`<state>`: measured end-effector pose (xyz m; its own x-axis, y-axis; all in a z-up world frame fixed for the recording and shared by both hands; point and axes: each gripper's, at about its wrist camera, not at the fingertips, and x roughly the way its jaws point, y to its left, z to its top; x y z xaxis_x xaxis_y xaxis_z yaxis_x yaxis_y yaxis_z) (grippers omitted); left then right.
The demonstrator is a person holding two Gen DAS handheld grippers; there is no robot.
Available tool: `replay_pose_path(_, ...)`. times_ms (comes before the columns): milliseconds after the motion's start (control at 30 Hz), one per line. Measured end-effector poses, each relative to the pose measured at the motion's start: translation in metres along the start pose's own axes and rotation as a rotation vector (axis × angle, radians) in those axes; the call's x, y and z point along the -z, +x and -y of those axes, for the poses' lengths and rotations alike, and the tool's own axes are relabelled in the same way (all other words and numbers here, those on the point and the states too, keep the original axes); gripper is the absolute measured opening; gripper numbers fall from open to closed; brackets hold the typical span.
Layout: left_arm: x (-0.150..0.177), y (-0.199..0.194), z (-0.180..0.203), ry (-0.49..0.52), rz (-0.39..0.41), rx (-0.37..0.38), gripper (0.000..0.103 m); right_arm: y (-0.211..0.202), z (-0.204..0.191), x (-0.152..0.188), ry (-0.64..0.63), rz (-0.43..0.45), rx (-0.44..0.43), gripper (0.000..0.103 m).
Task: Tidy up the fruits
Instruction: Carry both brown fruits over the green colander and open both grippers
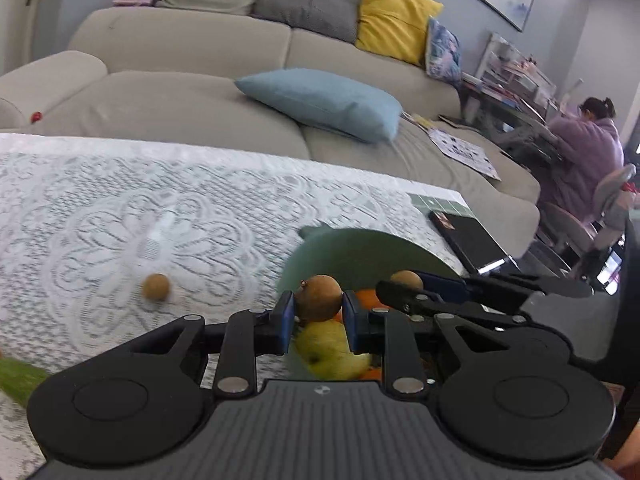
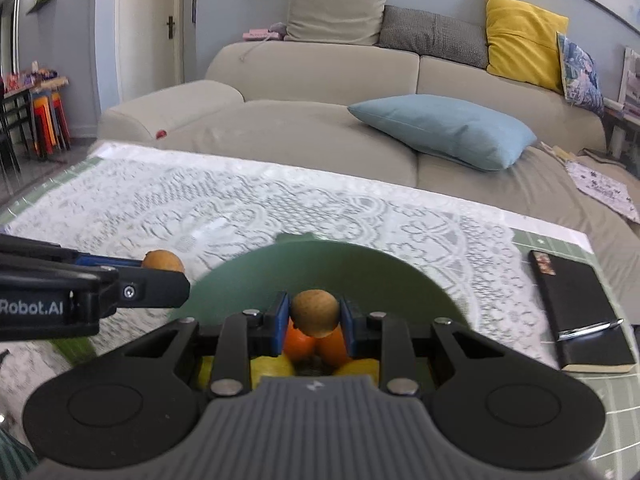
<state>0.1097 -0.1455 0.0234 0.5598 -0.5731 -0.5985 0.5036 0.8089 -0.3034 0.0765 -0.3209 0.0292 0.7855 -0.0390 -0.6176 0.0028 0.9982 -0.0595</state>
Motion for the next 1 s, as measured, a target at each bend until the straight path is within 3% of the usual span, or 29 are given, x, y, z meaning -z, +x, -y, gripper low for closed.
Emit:
replay_pose_path(433, 0.009, 0.037, 0.010, 0.005, -0.096, 0.045, 0.028, 0.016, 0.014, 0.006, -0.052, -0.051, 0.020, 0.024)
replay_pose_path(1000, 0.002, 0.051, 0.006, 0.003, -0.085, 0.015, 0.028, 0.035, 0.015, 0.009, -0.062, -0.099, 0.012, 0.024)
